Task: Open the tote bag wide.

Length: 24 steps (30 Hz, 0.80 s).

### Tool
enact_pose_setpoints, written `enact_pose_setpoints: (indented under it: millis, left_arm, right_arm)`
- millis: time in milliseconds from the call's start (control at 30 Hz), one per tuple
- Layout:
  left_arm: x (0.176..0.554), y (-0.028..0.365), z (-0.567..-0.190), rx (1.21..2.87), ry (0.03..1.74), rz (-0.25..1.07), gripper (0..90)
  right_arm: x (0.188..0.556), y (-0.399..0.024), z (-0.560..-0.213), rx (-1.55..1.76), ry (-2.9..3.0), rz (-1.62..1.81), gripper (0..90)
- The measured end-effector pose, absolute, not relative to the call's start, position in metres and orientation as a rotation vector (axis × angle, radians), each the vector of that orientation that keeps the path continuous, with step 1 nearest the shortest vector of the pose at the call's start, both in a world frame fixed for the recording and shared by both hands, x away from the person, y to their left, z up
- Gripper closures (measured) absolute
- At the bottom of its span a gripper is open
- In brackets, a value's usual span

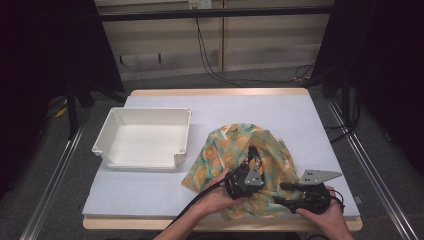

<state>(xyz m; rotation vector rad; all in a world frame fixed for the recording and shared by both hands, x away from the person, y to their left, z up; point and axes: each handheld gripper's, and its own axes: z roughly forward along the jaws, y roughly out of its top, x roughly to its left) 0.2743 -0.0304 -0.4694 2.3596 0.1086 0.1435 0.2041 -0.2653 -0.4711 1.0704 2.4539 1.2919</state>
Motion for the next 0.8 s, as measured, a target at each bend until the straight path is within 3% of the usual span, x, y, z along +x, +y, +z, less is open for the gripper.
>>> enact_pose_setpoints:
  millis: [233, 500, 700, 800]
  left_arm:
    - [0.279, -0.017, -0.458, 2.264, 0.174, 0.057, 88.5]
    - [0.279, -0.006, -0.446, 2.174, 0.197, 0.012, 88.6]
    - [0.278, -0.003, -0.440, 2.138, 0.203, -0.010, 88.5]
    - [0.279, 0.001, -0.434, 2.113, 0.208, -0.001, 88.5]
  right_arm:
    - [0.212, -0.264, -0.458, 1.057, 2.426, 1.319, 45.1]
    - [0.239, -0.256, -0.434, 1.056, 2.337, 1.371, 54.1]
    - [0.265, -0.246, -0.431, 1.079, 2.312, 1.364, 39.2]
    - [0.274, -0.240, -0.432, 1.093, 2.307, 1.323, 40.4]
